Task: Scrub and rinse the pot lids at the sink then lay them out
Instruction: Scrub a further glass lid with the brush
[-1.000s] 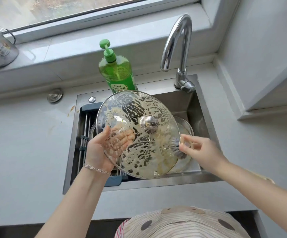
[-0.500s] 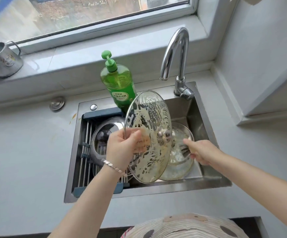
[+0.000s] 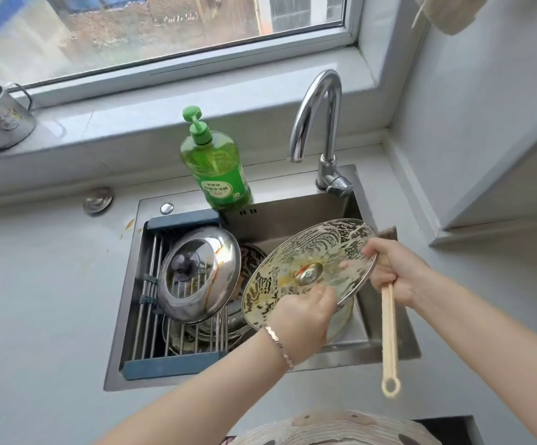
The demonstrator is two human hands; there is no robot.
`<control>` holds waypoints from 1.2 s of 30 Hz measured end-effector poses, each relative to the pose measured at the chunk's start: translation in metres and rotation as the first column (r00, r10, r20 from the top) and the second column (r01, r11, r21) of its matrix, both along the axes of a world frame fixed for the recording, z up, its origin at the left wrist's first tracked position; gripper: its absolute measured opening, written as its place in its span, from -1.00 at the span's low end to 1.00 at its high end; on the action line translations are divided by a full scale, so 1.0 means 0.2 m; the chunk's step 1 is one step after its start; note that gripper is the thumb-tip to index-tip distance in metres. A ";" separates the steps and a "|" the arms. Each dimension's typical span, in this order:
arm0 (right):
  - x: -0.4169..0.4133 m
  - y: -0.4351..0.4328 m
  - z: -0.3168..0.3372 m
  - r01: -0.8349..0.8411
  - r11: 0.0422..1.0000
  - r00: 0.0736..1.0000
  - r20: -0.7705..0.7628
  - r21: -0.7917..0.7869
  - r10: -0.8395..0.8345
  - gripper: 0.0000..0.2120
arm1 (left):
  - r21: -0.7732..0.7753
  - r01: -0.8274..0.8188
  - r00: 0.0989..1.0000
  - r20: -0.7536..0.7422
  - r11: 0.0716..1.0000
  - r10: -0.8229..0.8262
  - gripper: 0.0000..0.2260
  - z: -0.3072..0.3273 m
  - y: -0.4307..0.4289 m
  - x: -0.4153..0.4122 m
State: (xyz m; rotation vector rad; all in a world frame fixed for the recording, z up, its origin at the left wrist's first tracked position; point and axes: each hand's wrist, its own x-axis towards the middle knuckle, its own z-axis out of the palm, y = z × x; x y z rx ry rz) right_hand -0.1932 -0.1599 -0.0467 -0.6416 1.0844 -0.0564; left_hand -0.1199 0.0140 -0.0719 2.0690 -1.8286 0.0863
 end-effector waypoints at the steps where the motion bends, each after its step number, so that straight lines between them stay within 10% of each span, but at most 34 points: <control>1: 0.00 0.01 0.00 0.011 1.000 1.000 0.015 -0.029 -0.011 -0.72 | 0.033 0.020 1.000 -0.006 0.999 -0.020 -0.71 -0.03 0.02 0.01; 5: -0.04 0.03 -0.02 0.046 0.990 0.994 0.102 -0.132 -0.033 -0.69 | 0.117 0.100 0.970 -0.234 0.988 -0.070 -0.62 -0.04 0.12 0.10; 8: -0.08 -0.01 -0.01 0.044 0.984 0.988 0.152 -0.174 -0.017 -0.73 | 0.246 -0.121 0.747 -0.615 0.962 0.251 -0.53 0.00 0.17 0.18; 10: -0.11 -0.04 0.02 0.033 0.980 0.985 0.172 -0.198 0.002 -0.74 | 0.331 -0.449 0.380 -0.770 0.830 0.512 -0.41 0.01 0.17 0.26; 12: -0.13 -0.06 0.06 0.026 0.979 0.982 0.191 -0.203 0.013 -0.75 | 0.538 -0.526 -0.169 -0.825 0.659 0.539 -0.36 0.05 0.17 0.36; 15: -0.15 -0.08 0.07 -0.028 0.986 0.981 0.186 -0.166 0.059 -0.87 | 0.538 -0.207 -0.648 -0.701 0.817 0.298 -0.50 0.07 0.21 0.44; 23: -0.15 -0.07 0.01 -0.207 0.897 0.978 -0.111 -0.390 0.177 -0.88 | 0.209 -0.011 -0.661 -0.735 0.978 0.150 -0.11 0.09 0.30 0.36; 27: -0.13 -0.02 0.02 -0.779 0.255 0.626 -0.736 -0.573 0.259 -0.46 | 0.261 -0.080 -0.597 -0.786 0.962 0.164 -0.11 0.13 0.30 0.34; 31: -0.05 0.24 0.09 -0.781 -0.221 0.480 -0.788 -0.584 0.385 -0.45 | 0.245 -0.112 -0.554 -0.820 0.963 0.145 -0.11 0.21 0.28 0.30; 34: 0.04 0.42 0.13 -0.655 -0.258 0.495 -0.662 -0.710 0.564 -0.46 | 0.219 -0.090 -0.516 -0.845 0.972 0.143 -0.12 0.22 0.26 0.26; 36: 0.12 0.35 0.12 -0.643 -0.107 0.604 -0.588 -0.758 0.538 -0.49 | 0.206 -0.053 -0.522 -0.840 0.977 0.149 -0.12 0.23 0.26 0.23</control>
